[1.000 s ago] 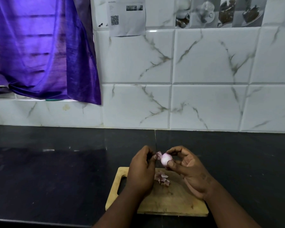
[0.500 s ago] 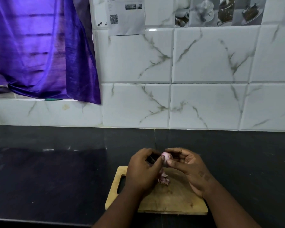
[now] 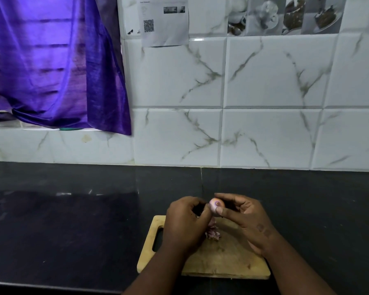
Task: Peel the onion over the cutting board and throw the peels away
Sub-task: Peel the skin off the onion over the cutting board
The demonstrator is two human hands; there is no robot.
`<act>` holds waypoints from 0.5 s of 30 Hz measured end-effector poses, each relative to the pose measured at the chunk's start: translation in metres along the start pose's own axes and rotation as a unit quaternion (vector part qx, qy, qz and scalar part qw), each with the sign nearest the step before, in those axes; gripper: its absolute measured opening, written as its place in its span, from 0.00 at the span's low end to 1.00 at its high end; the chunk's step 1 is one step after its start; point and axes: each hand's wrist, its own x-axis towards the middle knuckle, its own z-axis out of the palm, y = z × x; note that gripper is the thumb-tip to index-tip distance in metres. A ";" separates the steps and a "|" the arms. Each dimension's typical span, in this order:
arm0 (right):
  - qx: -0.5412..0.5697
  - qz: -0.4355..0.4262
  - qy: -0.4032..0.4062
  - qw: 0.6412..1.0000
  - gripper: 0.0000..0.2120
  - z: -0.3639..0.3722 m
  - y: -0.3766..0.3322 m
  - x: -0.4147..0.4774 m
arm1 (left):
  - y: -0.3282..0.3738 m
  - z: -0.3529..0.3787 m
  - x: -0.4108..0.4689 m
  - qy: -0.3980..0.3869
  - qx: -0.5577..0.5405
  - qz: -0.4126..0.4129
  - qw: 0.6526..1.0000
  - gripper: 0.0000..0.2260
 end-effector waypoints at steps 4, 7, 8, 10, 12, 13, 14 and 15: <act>-0.011 -0.002 0.003 1.000 0.17 0.000 0.000 0.000 | -0.002 0.000 0.001 -0.008 -0.008 0.002 1.000 0.06; -0.002 0.001 0.003 1.000 0.17 0.001 0.000 0.000 | -0.002 0.000 0.001 -0.017 -0.015 -0.004 1.000 0.07; 0.000 0.000 0.004 1.000 0.17 0.001 0.000 0.001 | -0.001 -0.001 0.000 -0.022 -0.010 -0.002 1.000 0.06; -0.002 -0.007 0.004 1.000 0.17 0.001 0.000 0.000 | 0.002 -0.001 -0.001 -0.027 0.023 0.007 0.999 0.07; -0.012 -0.013 -0.001 1.000 0.16 0.001 -0.002 0.000 | 0.003 -0.001 -0.002 -0.024 0.053 0.022 0.998 0.08; -0.015 -0.015 -0.004 1.000 0.16 0.001 -0.002 -0.001 | 0.004 -0.001 -0.003 -0.018 0.059 0.029 0.998 0.08; -0.016 -0.018 -0.004 1.000 0.16 0.001 -0.002 -0.001 | 0.004 -0.001 -0.002 -0.010 0.064 0.032 0.997 0.08; -0.014 -0.020 -0.002 1.000 0.15 0.001 -0.002 -0.002 | 0.003 -0.001 -0.002 -0.005 0.067 0.031 0.997 0.07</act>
